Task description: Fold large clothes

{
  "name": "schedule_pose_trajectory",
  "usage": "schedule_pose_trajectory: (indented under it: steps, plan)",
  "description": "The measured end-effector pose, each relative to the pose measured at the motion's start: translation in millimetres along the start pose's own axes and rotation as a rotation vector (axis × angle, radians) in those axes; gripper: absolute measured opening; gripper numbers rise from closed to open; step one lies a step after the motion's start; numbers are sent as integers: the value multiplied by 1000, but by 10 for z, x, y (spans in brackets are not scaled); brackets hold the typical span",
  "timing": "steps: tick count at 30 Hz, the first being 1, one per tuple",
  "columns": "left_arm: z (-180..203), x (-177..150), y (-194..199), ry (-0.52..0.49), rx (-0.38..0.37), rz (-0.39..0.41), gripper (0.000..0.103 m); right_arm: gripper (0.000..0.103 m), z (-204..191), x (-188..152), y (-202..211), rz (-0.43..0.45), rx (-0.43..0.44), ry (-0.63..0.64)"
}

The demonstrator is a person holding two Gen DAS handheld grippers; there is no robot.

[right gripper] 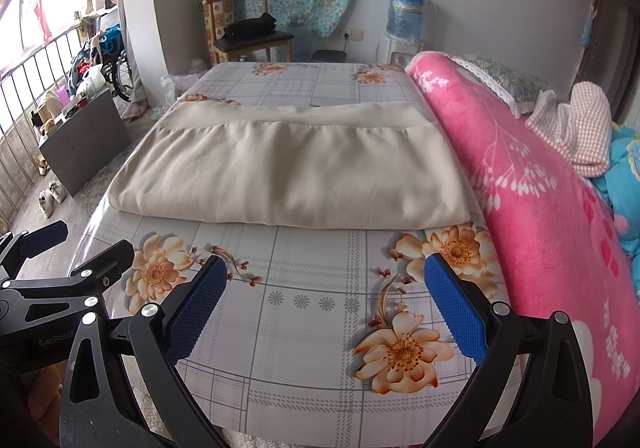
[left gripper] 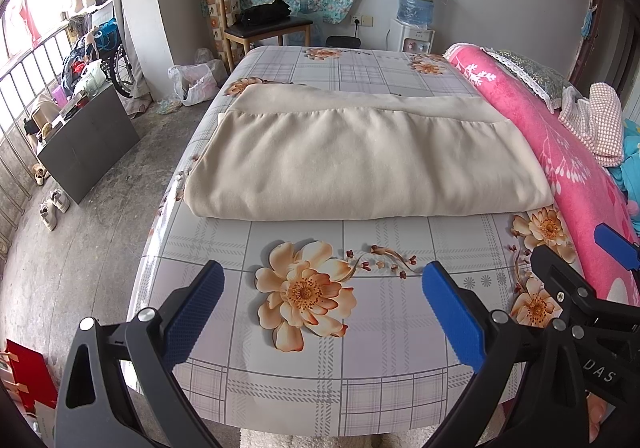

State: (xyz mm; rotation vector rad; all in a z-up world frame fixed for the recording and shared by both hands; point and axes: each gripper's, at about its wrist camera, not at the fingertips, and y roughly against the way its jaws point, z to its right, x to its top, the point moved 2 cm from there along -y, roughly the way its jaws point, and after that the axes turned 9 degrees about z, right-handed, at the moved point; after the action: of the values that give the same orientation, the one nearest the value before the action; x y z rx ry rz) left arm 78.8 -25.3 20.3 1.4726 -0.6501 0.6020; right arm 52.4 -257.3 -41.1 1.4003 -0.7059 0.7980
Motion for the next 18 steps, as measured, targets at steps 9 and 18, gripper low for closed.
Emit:
schedule_pose_trajectory:
  steps: [9,18]
  plan:
    - [-18,1,-10,0,2,1,97,95,5,1,-1,0,-1,0]
    - [-16,1,-10,-1,2,1,97,95,7,-1,-3,0,0,0]
